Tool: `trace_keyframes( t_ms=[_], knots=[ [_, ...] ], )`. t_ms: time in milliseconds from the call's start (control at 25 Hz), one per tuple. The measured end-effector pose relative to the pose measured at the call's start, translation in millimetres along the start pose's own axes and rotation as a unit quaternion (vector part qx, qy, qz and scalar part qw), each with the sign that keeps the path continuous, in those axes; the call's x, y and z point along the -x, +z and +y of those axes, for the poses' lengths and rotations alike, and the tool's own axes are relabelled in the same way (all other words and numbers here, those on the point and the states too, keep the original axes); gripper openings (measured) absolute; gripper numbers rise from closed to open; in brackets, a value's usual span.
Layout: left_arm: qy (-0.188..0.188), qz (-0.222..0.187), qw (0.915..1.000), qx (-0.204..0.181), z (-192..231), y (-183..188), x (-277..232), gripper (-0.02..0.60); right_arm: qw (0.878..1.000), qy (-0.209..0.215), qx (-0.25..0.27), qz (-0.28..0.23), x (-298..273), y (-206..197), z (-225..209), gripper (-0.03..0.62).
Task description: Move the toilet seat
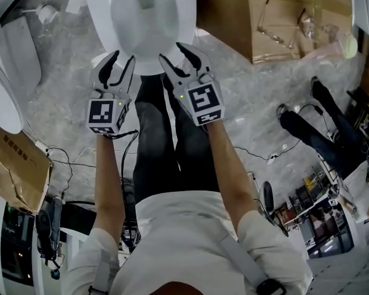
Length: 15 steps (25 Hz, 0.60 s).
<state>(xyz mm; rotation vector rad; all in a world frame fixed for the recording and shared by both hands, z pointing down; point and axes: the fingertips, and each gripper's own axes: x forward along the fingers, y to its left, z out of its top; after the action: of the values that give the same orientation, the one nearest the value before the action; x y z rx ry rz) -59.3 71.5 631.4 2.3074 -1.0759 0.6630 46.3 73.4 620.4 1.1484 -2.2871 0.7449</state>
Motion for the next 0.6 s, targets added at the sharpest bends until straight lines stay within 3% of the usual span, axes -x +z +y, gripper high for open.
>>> trace_keyframes(
  t_ms=[200, 280, 480, 600],
  knots=[
    [0.012, 0.015, 0.9996, 0.02, 10.7, -32.9, -13.2, 0.184, 1.0, -0.015, -0.009, 0.024, -13.3, -32.0, -12.2, 0.203],
    [0.02, 0.014, 0.999, 0.038, 16.5, -43.3, -18.4, 0.204, 0.999, -0.022, -0.025, 0.038, -19.8, -48.9, -19.4, 0.259],
    [0.032, 0.031, 0.9965, 0.07, 30.6, -73.7, -31.5, 0.236, 0.995, -0.044, -0.048, 0.07, -36.0, -87.2, -36.1, 0.262],
    [0.036, 0.039, 0.9955, 0.079, 36.5, -87.6, -38.0, 0.247, 0.994, -0.046, -0.056, 0.081, -43.1, -101.5, -40.2, 0.308]
  ],
)
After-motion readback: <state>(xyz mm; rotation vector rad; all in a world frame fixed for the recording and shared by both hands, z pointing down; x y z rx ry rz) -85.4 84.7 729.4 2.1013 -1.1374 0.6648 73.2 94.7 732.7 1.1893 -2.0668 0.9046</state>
